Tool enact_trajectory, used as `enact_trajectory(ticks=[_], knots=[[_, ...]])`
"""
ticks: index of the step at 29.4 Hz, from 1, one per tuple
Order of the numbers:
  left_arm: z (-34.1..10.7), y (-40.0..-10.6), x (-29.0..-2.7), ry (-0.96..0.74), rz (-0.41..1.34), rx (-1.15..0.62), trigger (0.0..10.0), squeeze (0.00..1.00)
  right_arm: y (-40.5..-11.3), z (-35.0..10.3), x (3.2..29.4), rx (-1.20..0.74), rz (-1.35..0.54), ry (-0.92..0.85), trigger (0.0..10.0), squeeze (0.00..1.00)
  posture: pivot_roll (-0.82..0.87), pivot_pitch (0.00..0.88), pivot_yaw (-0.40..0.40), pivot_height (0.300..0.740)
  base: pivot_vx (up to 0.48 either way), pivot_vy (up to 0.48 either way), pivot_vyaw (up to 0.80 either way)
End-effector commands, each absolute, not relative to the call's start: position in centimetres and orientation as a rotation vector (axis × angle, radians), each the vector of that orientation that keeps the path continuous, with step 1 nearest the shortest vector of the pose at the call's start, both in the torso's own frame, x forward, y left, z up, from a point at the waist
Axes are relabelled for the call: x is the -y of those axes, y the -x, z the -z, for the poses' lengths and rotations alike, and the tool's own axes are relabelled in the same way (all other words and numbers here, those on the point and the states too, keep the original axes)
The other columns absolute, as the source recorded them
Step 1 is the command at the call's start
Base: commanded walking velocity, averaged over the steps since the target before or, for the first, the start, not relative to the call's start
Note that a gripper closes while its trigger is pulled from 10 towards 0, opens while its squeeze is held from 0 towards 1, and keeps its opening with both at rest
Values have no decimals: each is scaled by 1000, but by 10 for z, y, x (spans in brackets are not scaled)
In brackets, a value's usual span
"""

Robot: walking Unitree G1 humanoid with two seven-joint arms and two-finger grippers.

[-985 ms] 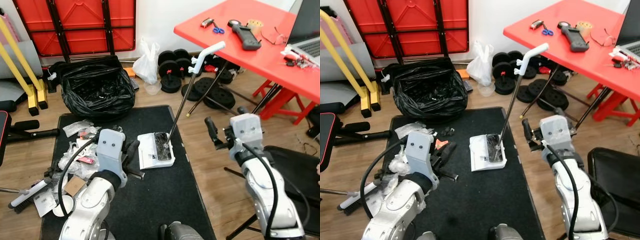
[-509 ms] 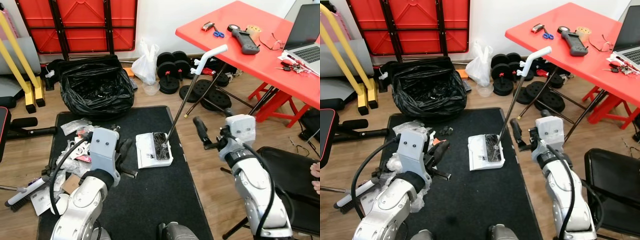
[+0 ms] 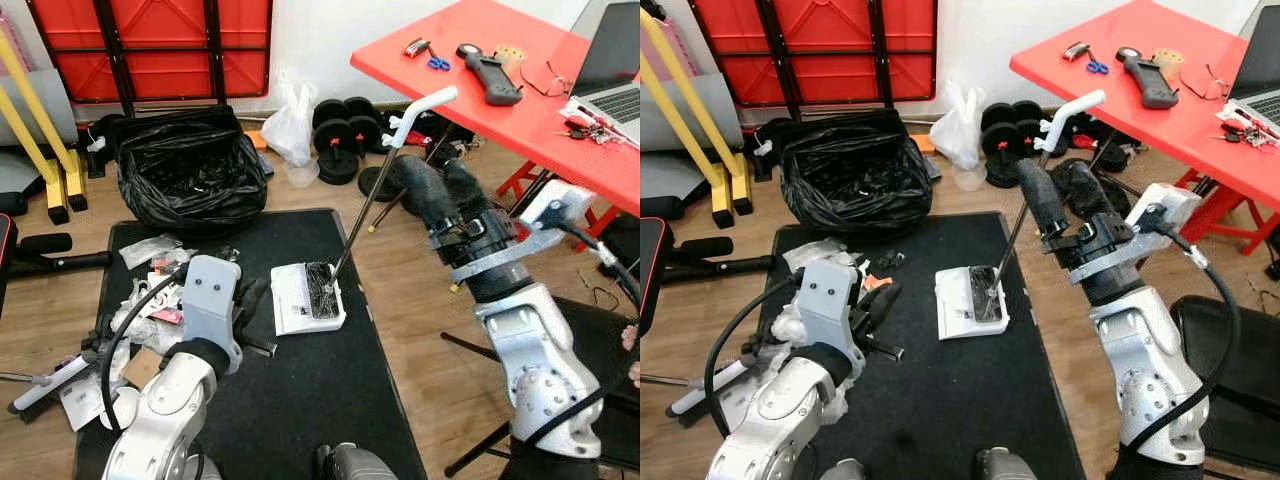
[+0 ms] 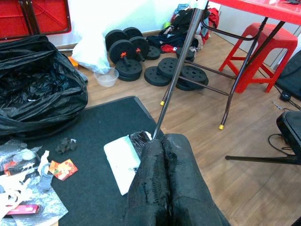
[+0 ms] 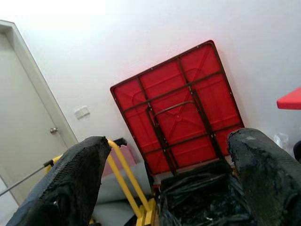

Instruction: Sweep floor

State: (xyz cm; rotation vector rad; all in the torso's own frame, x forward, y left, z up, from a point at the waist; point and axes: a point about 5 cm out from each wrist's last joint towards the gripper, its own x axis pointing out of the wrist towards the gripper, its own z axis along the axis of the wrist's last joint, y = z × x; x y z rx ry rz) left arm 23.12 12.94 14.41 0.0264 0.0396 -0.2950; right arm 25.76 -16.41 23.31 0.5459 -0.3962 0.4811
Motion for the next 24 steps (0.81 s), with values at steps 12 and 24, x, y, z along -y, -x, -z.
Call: enact_trajectory(ticks=[12, 24], knots=[[-146, -234, -135, -37, 258, -41, 10000, 0, -270, -200, 187, 184, -243, -65, 10000, 0, -100, 203, -150, 740, 51, 0, 67], [-145, -237, -136, -38, 272, -44, 10000, 0, -273, -196, 201, 170, -131, -41, 10000, 0, -107, 198, -143, 740, 335, 0, 305]])
